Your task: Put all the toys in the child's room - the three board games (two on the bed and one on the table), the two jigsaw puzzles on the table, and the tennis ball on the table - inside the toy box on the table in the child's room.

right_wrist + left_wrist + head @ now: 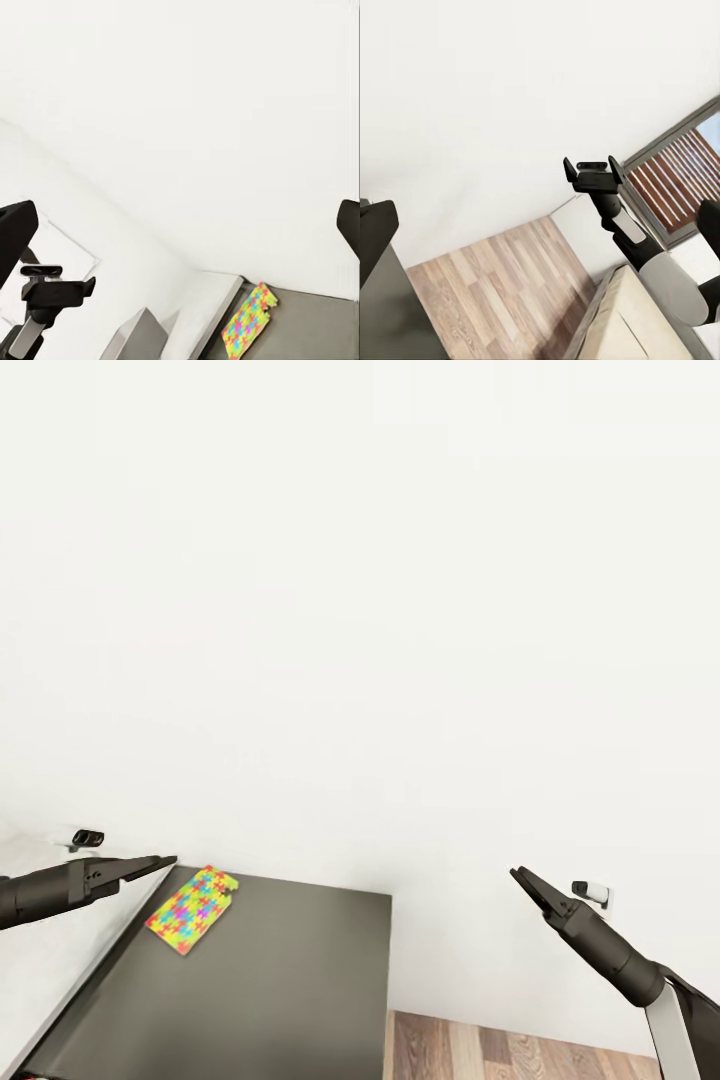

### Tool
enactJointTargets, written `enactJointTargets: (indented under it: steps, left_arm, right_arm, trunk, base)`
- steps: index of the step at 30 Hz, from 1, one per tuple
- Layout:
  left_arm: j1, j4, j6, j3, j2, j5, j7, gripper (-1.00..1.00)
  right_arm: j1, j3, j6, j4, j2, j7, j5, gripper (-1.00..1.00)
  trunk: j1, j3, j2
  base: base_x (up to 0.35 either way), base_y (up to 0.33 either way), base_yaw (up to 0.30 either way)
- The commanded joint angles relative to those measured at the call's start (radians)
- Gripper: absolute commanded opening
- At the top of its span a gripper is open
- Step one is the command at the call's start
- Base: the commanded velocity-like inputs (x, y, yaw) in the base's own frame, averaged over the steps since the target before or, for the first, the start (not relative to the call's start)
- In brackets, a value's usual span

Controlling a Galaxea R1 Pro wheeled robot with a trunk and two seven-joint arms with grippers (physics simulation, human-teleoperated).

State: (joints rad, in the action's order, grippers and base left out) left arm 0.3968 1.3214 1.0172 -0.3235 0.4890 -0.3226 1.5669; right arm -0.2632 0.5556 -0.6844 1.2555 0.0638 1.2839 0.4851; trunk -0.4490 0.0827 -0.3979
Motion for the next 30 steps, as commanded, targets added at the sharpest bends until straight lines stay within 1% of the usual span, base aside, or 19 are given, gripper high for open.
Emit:
enactJointTargets:
  steps: [1,5,9,19,30]
  left_arm:
    - [0.001,0.0,0.011,0.0,0.0,0.0,0.004,1.0]
    - [0.001,0.0,0.011,0.0,0.0,0.0,0.004,1.0]
    - [0.001,0.0,0.011,0.0,0.0,0.0,0.004,1.0]
    - [0.001,-0.002,0.011,0.0,0.0,0.0,0.004,1.0]
    - [0.001,-0.002,0.011,0.0,0.0,0.0,0.004,1.0]
  right_arm:
    - [-0.001,0.0,-0.008,0.0,0.0,0.002,0.003,1.0]
    - [-0.001,0.0,-0.007,0.0,-0.001,0.002,0.003,1.0]
    - [-0.001,0.0,-0.005,0.001,-0.003,0.002,0.003,1.0]
    - [-0.001,-0.002,-0.002,0.001,-0.006,0.002,0.0,1.0]
    - [-0.001,-0.002,0.0,0.001,-0.007,0.002,-0.001,1.0]
  trunk:
    - [-0.001,0.002,-0.002]
    - [-0.001,0.002,-0.002]
    - [-0.001,0.002,-0.002]
    - [-0.001,0.002,-0.002]
    - [-0.001,0.002,-0.002]
  base:
    - [0.212,0.036,-0.211]
    - [0.226,0.039,-0.191]
    - [0.15,-0.005,-0.078]
    - [0.084,0.048,-0.012]
    - [0.017,0.021,-0.001]
